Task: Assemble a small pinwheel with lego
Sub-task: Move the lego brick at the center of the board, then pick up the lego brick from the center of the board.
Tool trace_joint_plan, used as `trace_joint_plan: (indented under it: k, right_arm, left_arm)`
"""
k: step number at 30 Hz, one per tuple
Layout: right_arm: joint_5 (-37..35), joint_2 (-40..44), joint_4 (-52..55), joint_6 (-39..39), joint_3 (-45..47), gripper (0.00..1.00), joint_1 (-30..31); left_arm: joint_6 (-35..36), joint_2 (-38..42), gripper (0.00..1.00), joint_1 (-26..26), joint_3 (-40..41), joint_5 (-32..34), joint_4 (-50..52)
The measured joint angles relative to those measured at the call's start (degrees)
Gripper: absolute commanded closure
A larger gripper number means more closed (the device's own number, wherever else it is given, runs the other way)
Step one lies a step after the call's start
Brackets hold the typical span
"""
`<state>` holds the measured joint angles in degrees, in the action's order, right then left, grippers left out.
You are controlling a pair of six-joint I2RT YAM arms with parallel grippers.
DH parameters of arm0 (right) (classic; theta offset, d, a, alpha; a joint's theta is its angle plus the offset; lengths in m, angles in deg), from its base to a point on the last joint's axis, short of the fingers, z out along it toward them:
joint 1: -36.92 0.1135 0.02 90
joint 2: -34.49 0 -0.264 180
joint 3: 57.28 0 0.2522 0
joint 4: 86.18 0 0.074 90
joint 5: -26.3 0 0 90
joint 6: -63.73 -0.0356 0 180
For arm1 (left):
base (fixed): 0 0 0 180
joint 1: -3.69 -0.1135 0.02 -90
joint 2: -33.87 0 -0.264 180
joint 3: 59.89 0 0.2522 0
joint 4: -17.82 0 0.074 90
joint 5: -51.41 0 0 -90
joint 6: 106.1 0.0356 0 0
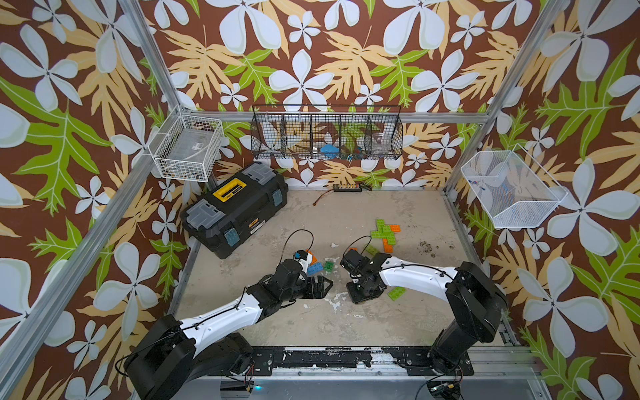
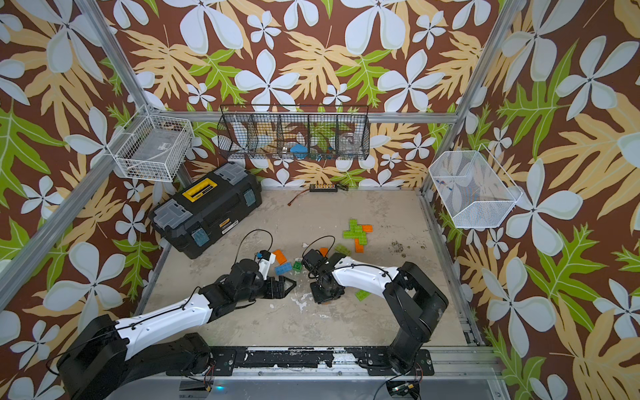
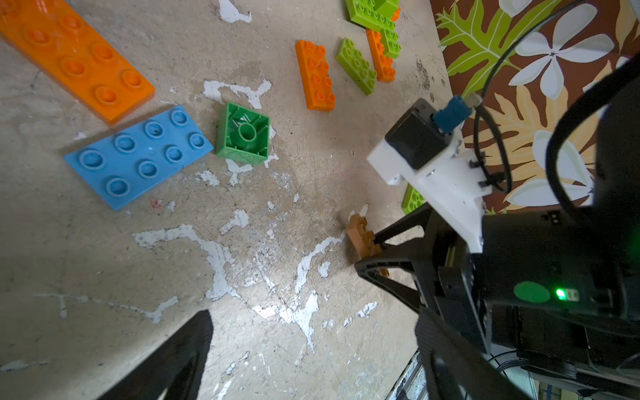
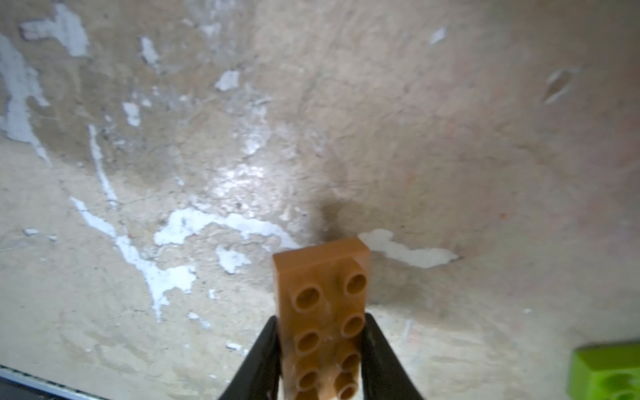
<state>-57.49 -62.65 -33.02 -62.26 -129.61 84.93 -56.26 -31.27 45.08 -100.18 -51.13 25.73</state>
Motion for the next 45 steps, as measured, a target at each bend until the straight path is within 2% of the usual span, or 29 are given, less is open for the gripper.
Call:
trace_joint_plan:
  k: [3, 6, 13, 16, 22, 29, 40, 45]
  right_arm:
    - [0.0, 0.2, -0.2, -1.3, -0.7, 0.39, 0.2]
    - [0.7, 1.9, -0.3, -1.3, -1.6, 0.38, -0.7]
    - [0.3, 4.1, -0.8, 1.4, -3.6, 0.38, -9.9]
    - [-2.7, 0.2, -0.7, 2.2, -8.7, 0.36, -13.0]
    - [-7.4, -12.4, -0.6, 3.0, -22.6, 0.35, -14.3]
    - [-12.3, -22.5, 1.8, 3.0, -32.9, 0.43, -15.8]
    - [-10.1, -25.0, 2.0, 3.0, -32.3, 0.6, -16.3]
    - [-9.0, -25.1, 1.3, 3.3, -31.7, 0.64, -16.2]
  left_arm:
    - [-0.2, -0.1, 0.05, 0.0, 0.1, 0.3, 0.5]
    - [-0.2, -1.3, 0.06, 0.0, 0.0, 0.8, 0.8]
    - [1.4, -9.1, 0.09, 0.0, -5.7, 1.4, 0.9]
    - [2.4, -13.4, 0.09, 0.0, -10.3, 1.7, 1.0]
    - [4.4, -20.4, 0.09, -2.6, -19.3, 2.0, 0.8]
    - [6.3, -23.8, 0.09, -4.4, -25.6, 1.9, 1.4]
    - [7.1, -23.9, 0.09, -5.1, -24.8, 1.9, 1.9]
    - [7.3, -23.8, 0.09, -5.3, -24.7, 1.9, 2.1]
